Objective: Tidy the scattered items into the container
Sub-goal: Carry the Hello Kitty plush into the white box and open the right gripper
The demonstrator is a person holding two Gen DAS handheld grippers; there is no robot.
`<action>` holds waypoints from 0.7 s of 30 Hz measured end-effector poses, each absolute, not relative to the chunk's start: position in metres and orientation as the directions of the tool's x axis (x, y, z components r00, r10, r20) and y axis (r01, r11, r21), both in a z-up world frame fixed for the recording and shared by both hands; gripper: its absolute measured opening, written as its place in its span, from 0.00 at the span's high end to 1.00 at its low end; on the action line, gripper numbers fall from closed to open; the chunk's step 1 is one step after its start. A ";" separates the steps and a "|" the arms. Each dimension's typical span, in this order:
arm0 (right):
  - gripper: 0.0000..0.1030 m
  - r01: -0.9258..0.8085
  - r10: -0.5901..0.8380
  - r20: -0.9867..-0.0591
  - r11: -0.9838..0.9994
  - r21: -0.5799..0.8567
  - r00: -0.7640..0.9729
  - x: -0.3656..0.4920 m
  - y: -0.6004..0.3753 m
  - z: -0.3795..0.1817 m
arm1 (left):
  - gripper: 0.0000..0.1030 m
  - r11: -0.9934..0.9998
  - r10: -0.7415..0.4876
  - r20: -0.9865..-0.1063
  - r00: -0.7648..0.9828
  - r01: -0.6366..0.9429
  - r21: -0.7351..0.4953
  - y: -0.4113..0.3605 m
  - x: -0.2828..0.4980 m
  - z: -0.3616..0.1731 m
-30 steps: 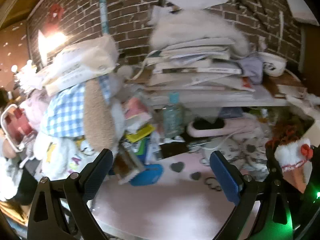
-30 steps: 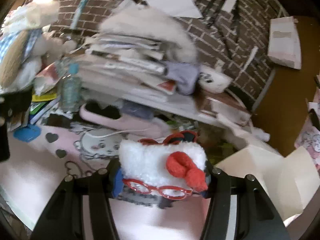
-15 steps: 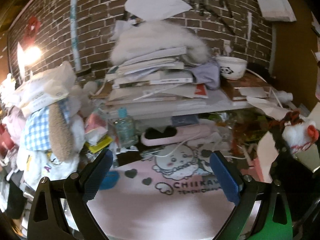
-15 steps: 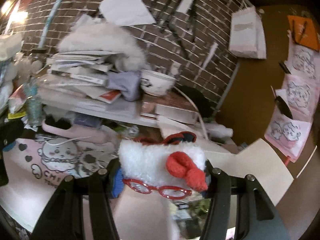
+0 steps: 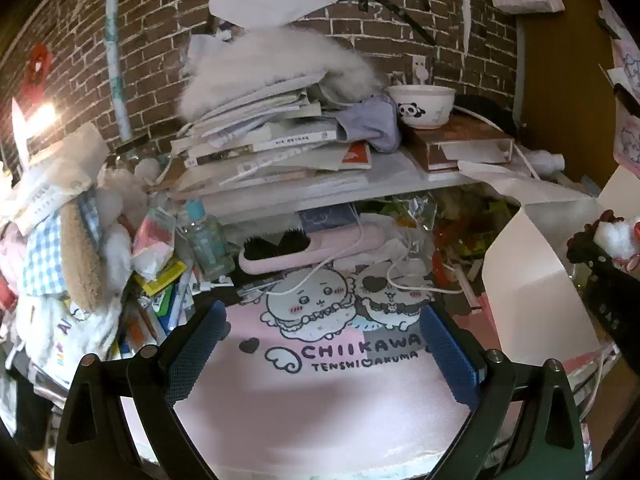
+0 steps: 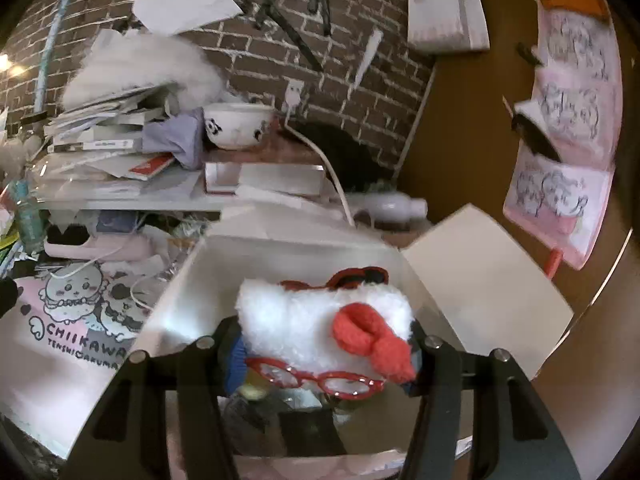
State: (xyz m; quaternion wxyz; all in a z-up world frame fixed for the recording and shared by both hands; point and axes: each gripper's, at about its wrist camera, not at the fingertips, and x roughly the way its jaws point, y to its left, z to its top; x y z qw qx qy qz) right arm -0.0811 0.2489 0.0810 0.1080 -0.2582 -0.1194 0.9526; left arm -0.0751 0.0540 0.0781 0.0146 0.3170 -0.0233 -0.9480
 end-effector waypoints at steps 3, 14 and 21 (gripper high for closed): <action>0.48 -0.156 0.273 -0.487 -0.951 -0.268 -0.829 -0.083 0.262 0.079 | 0.06 -0.999 -0.046 -0.609 -0.792 0.018 0.051 0.054 -0.076 0.075; 0.47 -0.153 0.274 -0.561 -0.955 -0.254 -0.781 -0.096 0.287 0.072 | 0.06 -0.998 -0.050 -0.624 -0.780 0.008 0.069 0.062 -0.079 0.068; 0.36 -0.138 0.260 -0.577 -0.959 -0.248 -0.774 -0.101 0.289 0.071 | 0.06 -0.997 -0.050 -0.633 -0.773 -0.001 0.080 0.067 -0.081 0.064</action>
